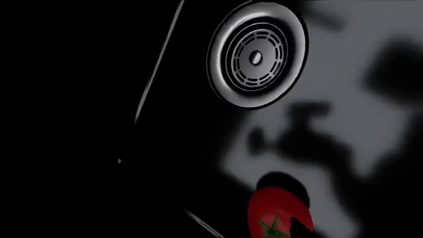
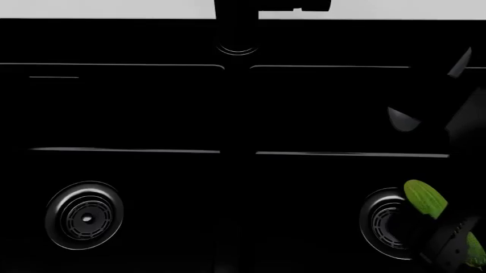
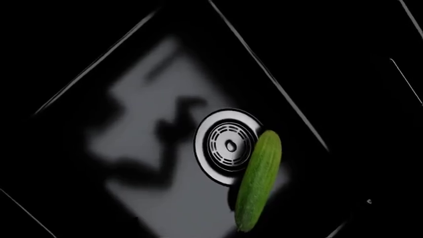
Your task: Pick the vegetables from the sink and place them on the cutting board.
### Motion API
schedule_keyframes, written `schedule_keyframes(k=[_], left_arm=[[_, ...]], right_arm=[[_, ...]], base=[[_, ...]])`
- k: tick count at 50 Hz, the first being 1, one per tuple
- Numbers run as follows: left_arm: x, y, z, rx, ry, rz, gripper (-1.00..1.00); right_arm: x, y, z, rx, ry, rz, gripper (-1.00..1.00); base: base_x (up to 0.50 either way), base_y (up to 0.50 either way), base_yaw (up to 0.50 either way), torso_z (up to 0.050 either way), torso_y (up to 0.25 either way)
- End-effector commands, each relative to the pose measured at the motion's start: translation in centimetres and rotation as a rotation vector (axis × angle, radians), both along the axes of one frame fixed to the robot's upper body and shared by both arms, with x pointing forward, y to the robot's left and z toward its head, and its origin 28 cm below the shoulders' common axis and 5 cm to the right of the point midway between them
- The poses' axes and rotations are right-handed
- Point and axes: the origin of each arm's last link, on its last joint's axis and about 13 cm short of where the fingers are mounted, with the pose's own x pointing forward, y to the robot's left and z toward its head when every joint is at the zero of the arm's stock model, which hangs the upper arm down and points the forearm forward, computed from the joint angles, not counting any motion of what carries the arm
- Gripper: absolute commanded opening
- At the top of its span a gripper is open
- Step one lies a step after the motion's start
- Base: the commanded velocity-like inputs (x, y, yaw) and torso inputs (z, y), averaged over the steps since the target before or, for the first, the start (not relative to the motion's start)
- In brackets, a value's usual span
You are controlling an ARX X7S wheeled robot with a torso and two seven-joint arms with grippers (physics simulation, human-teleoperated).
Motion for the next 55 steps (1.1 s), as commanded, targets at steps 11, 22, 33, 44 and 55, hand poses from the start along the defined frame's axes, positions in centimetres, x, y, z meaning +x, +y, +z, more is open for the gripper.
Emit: schedule_keyframes(k=[11,22,33,44,55], left_arm=[[-0.5,-0.1,-5.6,0.034,0.198,-0.05,1.0],[-0.7,0.9,-6.0,0.198,0.212,0.02,1.0],[1.6,0.6,-5.8,0.248,0.133,0.016,1.0],[3.2,-0.5,-8.1,0.212,0.144,-0.032,1.0],[2.8,-0.6,-9.6,0.202,0.191,-0.036,1.0]], right_arm=[[0.6,0.5,-0.7,-0.002,0.029,0.019,1.0],[0.8,0.6,-1.2,0.01,0.031,0.026,1.0],[0.4,0.6,-1.3,0.019,0.023,0.027,1.0],[0.5,0.6,-1.6,0.026,0.028,0.031,1.0],[0.8,0.8,-1.7,0.022,0.028,0.039,1.0]], base=[[0.0,0.0,0.0,0.0,0.0],[0.0,0.0,0.0,0.0,0.0],[0.0,0.0,0.0,0.0,0.0],[0.0,0.0,0.0,0.0,0.0],[0.0,0.0,0.0,-0.001,-0.003]])
